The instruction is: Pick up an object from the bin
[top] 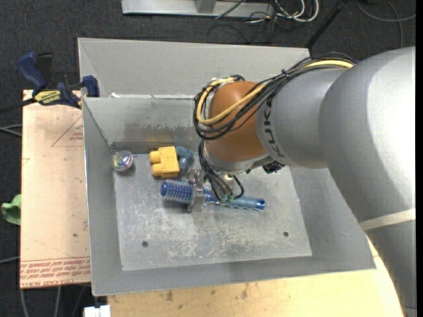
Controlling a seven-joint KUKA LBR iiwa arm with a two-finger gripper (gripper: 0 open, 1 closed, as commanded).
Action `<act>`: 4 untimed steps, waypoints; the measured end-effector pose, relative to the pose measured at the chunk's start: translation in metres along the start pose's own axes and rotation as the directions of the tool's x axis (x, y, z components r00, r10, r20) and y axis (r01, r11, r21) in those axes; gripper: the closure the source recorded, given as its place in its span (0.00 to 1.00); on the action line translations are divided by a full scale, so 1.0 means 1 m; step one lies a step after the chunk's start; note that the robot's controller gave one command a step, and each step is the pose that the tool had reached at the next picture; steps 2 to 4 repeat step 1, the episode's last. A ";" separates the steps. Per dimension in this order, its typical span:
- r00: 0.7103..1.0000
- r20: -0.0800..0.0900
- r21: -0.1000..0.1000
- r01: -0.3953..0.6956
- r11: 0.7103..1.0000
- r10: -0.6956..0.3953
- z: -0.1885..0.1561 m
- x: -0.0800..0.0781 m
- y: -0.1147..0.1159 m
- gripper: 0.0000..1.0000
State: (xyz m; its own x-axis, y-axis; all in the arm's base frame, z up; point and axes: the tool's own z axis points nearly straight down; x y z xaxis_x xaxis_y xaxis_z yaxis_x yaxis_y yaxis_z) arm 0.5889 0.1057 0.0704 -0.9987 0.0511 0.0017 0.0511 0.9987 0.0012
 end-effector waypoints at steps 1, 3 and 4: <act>1.000 0.010 -0.002 -0.006 1.000 0.006 -0.147 0.018 -0.007 1.00; 1.000 0.010 -0.002 -0.006 1.000 0.006 -0.147 0.018 -0.007 1.00; 1.000 0.010 -0.002 -0.006 1.000 0.006 -0.147 0.018 -0.007 1.00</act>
Offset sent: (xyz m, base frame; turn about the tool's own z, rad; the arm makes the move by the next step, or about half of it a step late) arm -0.0197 -0.0076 0.1428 0.0069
